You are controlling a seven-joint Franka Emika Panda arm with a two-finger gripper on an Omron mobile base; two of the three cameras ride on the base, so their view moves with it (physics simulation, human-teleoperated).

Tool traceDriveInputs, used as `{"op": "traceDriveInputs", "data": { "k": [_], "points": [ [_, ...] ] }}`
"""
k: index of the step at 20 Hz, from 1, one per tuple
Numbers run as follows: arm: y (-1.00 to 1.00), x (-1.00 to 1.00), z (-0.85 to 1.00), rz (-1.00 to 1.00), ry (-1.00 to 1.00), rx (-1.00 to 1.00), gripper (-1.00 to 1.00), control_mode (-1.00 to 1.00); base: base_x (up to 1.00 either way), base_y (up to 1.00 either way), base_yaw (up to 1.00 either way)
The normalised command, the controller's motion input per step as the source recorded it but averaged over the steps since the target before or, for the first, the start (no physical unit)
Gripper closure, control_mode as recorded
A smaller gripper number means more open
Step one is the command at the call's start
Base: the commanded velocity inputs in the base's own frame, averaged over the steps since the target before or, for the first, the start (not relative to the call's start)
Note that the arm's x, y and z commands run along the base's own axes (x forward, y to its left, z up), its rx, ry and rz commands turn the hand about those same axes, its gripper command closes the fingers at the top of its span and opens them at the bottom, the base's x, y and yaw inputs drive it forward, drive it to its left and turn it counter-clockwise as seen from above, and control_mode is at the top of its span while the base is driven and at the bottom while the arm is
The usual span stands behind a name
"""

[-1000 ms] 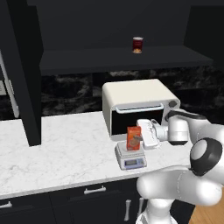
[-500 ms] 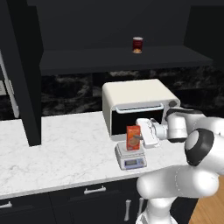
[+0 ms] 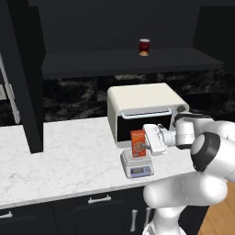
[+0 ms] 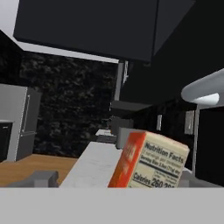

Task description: Pick the boxed food and place it on the digital scale for weighing, and close the cabinet.

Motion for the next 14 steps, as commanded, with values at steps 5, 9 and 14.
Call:
{"op": "traceDriveInputs", "data": {
  "k": [5,9,14],
  "points": [
    [-0.02,-0.17,0.00,0.00,-0.09,0.00,-1.00,-1.00,0.00,0.00,0.00],
    [0.00,-0.22,0.00,0.00,-0.21,0.00,-1.00,-1.00,0.00,0.00,0.00],
    [0.00,0.00,0.00,0.00,-0.15,0.00,-1.00,-1.00,0.00,0.00,0.00]
  ]
}}
